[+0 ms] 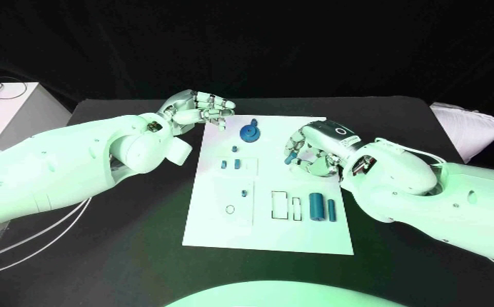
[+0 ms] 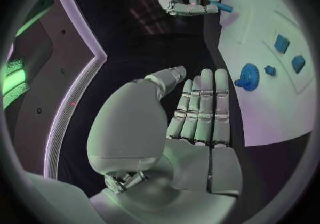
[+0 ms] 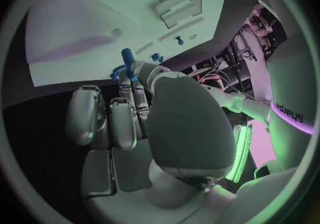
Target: Assemble the parts on the task board
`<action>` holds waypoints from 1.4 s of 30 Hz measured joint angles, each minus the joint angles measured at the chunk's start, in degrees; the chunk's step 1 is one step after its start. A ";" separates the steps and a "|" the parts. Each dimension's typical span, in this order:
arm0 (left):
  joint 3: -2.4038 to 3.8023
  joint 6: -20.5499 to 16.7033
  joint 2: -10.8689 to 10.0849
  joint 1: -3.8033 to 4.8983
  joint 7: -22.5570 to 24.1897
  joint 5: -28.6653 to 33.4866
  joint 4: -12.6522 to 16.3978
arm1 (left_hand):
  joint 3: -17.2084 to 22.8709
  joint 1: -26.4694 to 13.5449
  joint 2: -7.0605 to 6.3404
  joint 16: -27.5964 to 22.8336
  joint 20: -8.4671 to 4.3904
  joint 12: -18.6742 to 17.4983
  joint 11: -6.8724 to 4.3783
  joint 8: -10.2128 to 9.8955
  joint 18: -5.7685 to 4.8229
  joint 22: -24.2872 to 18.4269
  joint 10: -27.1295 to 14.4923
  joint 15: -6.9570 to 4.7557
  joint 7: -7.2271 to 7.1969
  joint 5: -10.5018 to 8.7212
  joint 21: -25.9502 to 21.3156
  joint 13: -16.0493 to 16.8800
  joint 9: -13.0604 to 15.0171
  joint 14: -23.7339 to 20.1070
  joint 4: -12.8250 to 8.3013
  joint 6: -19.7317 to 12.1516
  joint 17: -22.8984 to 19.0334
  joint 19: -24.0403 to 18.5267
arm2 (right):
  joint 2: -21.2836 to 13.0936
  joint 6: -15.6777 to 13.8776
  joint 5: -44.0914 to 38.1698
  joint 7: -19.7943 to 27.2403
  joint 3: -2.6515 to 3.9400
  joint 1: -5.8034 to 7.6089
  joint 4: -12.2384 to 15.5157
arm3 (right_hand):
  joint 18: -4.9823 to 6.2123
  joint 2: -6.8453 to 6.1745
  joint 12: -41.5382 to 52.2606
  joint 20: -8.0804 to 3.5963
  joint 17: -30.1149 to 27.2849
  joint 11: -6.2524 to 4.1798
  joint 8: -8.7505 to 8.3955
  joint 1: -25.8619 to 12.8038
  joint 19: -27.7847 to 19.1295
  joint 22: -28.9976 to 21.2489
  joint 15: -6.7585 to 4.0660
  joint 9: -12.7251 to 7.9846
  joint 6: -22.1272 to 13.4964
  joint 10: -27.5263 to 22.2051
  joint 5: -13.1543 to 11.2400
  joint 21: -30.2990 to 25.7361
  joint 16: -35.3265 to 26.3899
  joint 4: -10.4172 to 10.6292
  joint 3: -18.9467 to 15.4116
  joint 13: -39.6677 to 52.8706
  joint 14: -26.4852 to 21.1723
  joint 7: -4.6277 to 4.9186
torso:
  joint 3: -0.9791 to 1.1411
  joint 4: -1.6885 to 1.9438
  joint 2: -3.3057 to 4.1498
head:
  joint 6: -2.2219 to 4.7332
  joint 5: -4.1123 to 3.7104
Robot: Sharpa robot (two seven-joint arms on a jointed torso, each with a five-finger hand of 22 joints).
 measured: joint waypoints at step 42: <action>-0.04 0.51 1.68 -0.01 -0.05 0.10 -0.83 | 0.00 0.00 0.00 0.00 0.00 0.00 0.00 0.00 0.00 -0.10 0.00 0.00 0.00 0.00 -0.22 -0.05 0.00 0.00 0.00 0.00 -0.04 0.00 | 15.65 0.00 7.31 4.57 -1.53 -6.62 -3.37 | 0.13 -0.35 -1.16 0.01 -0.69 0.21 1.03 -1.87 -0.01 0.03 0.01 4.15 -1.32 0.21 -0.46 -1.00 0.00 -1.36 1.30 1.31 0.00 -0.15 | 0.02 -0.10 0.08 | -0.97 3.03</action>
